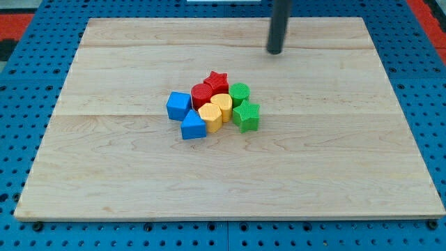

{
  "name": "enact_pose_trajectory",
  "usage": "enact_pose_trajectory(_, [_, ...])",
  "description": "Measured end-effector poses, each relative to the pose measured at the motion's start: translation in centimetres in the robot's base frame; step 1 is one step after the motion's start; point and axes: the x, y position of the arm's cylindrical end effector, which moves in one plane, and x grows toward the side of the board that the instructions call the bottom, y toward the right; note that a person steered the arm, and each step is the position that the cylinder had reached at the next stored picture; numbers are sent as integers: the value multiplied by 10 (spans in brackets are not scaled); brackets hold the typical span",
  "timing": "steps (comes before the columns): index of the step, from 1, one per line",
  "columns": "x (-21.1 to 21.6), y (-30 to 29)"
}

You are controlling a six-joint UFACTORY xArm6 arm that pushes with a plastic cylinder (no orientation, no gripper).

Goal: Push the green star to the right side of the hexagon

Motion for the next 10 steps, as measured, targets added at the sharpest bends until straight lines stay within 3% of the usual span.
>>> enact_pose_trajectory(1, [-1, -23])
enact_pose_trajectory(2, [17, -84])
enact_pose_trajectory(3, [73, -89])
enact_pose_trajectory(4, [77, -66])
enact_pose_trajectory(5, [86, -123])
enact_pose_trajectory(6, [100, -122])
enact_pose_trajectory(7, [157, -108])
enact_pose_trajectory(8, [159, -38])
enact_pose_trajectory(10, [155, -86])
